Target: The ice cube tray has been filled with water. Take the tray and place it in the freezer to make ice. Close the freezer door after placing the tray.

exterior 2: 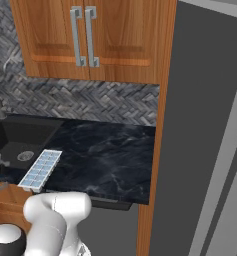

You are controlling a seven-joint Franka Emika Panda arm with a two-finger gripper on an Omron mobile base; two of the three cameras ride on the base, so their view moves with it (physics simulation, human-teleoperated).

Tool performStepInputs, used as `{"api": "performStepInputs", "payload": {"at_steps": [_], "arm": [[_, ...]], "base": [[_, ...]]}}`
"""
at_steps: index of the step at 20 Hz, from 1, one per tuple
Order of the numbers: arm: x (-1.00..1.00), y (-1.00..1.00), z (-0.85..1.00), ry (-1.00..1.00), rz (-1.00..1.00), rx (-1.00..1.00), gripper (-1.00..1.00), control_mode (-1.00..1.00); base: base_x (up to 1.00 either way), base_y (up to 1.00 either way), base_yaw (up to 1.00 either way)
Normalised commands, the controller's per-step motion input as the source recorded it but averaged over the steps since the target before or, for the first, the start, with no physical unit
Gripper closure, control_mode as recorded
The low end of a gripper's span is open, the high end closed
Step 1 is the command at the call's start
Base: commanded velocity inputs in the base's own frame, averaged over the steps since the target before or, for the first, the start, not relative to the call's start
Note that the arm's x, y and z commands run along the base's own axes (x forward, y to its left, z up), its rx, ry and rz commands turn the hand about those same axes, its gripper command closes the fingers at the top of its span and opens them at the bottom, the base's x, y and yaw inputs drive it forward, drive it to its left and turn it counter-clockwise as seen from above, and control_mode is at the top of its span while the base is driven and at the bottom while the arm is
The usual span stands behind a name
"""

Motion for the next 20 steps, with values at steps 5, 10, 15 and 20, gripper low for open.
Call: {"api": "performStepInputs", "payload": {"at_steps": [5, 10, 15, 20], "arm": [[0.00, 0.00, -0.27, -0.01, 0.00, -0.04, -1.00, -1.00], [0.00, 0.01, -0.16, 0.00, 0.00, -0.03, -1.00, -1.00], [0.00, 0.04, -0.28, 0.00, 0.00, -0.01, -1.00, -1.00], [0.00, 0.00, -0.28, 0.00, 0.00, -0.05, -1.00, -1.00]], "base": [[0.00, 0.00, 0.00], [0.00, 0.00, 0.00], [0.00, 0.00, 0.00], [0.00, 0.00, 0.00]]}}
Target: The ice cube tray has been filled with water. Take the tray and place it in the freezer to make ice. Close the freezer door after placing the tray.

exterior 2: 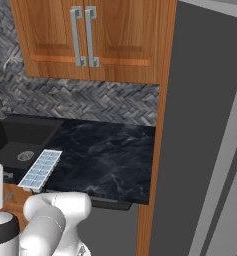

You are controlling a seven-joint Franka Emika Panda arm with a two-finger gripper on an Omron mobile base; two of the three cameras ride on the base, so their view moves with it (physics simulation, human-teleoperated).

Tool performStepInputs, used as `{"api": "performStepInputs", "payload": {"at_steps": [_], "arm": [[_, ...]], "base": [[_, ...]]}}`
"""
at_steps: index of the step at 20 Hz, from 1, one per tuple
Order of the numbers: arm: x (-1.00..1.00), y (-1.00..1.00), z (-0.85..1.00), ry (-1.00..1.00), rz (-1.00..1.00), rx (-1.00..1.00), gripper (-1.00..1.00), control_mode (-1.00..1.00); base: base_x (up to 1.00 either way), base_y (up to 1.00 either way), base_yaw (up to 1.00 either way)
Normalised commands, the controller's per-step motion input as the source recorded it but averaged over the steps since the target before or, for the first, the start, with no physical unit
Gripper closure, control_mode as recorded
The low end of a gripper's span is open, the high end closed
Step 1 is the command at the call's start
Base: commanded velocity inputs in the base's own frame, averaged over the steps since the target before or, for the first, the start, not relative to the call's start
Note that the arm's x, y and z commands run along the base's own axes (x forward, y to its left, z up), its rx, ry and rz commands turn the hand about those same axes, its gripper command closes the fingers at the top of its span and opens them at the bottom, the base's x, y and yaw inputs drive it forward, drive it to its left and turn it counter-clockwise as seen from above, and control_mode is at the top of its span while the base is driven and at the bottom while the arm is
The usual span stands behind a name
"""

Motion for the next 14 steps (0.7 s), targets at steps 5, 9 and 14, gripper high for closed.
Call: {"api": "performStepInputs", "payload": {"at_steps": [5, 9, 14], "arm": [[0.00, 0.00, -0.13, -0.05, 0.00, -0.08, -1.00, -1.00], [0.00, 0.00, -0.02, -0.07, 0.00, -0.11, -1.00, -1.00], [0.00, 0.00, 0.00, -0.05, 0.00, -0.06, -1.00, -1.00]], "base": [[0.00, 0.00, 0.00], [0.00, 0.00, 0.00], [0.00, 0.00, 0.00]]}}
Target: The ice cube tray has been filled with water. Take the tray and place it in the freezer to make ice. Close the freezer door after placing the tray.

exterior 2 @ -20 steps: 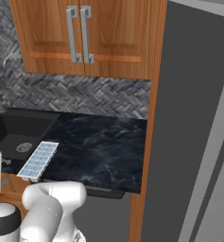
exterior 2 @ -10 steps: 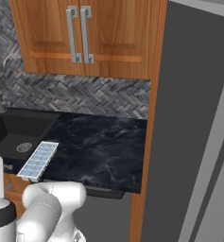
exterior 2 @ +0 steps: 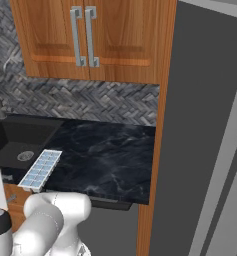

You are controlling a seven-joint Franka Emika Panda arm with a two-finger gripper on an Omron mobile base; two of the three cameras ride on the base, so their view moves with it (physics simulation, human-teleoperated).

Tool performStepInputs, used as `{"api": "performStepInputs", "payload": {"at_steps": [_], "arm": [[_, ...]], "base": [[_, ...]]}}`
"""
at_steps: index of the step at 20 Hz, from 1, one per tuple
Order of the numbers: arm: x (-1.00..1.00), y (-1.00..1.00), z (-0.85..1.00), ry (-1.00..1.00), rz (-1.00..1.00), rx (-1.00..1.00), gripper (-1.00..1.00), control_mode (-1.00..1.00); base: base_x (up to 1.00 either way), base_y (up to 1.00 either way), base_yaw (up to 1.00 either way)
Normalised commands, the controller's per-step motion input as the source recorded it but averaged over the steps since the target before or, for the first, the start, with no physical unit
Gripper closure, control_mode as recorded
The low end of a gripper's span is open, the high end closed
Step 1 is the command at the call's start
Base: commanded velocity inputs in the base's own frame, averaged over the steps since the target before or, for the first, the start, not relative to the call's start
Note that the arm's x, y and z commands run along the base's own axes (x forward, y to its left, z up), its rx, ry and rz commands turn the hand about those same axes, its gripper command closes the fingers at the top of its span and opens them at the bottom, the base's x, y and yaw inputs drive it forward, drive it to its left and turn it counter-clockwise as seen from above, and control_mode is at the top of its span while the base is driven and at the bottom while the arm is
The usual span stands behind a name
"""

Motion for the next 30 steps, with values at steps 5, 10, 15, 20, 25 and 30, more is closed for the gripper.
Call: {"api": "performStepInputs", "payload": {"at_steps": [5, 10, 15, 20, 25, 30], "arm": [[0.00, 0.00, 0.00, -0.06, 0.00, -0.01, -1.00, -1.00], [0.00, 0.00, 0.00, -0.08, 0.00, 0.00, -1.00, -1.00], [0.00, 0.00, 0.00, -0.07, 0.00, 0.00, -1.00, -1.00], [0.00, -0.02, 0.00, -0.04, 0.01, 0.01, -1.00, -1.00], [0.00, -0.08, 0.00, 0.00, 0.05, 0.07, -1.00, -1.00], [0.00, -0.14, 0.00, 0.00, 0.09, 0.10, -1.00, -1.00]], "base": [[0.00, 0.00, 0.00], [0.00, 0.00, 0.00], [0.00, 0.00, 0.00], [0.00, 0.00, 0.00], [0.00, 0.00, 0.00], [0.00, 0.00, 0.00]]}}
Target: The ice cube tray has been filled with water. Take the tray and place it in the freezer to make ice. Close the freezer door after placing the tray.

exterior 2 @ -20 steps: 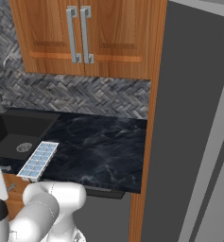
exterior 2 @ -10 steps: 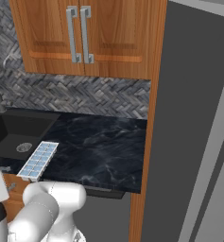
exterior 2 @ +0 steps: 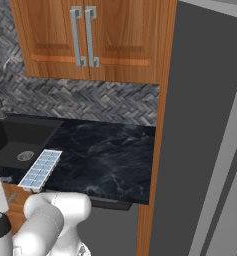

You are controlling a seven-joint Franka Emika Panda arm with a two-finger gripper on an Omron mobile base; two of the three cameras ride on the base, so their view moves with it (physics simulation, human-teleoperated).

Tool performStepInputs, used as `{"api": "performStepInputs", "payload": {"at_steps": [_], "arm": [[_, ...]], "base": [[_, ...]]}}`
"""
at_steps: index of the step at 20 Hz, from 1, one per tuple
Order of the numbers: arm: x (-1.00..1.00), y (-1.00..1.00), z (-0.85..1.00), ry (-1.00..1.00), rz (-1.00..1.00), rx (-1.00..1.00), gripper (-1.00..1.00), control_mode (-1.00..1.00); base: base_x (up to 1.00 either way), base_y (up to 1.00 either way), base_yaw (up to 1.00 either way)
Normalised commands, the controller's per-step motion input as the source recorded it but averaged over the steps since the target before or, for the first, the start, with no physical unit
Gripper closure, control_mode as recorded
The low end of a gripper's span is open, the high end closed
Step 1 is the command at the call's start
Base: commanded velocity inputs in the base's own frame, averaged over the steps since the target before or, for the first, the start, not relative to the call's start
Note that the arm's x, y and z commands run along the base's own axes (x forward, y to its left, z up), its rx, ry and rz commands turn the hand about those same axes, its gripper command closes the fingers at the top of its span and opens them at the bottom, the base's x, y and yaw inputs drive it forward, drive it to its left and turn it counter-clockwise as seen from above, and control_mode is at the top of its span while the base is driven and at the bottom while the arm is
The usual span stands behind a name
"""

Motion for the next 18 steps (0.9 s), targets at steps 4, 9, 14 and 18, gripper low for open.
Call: {"api": "performStepInputs", "payload": {"at_steps": [4, 9, 14, 18], "arm": [[0.00, -0.23, -0.02, 0.00, 0.10, 0.09, -1.00, -1.00], [0.03, -0.30, -0.02, 0.00, 0.11, 0.08, -1.00, -1.00], [0.16, -0.19, -0.02, 0.00, 0.10, 0.06, -1.00, -1.00], [0.25, -0.04, -0.12, 0.00, 0.09, 0.00, -1.00, -1.00]], "base": [[0.00, 0.00, 0.00], [0.00, 0.00, 0.00], [0.00, 0.00, 0.00], [0.00, 0.00, 0.00]]}}
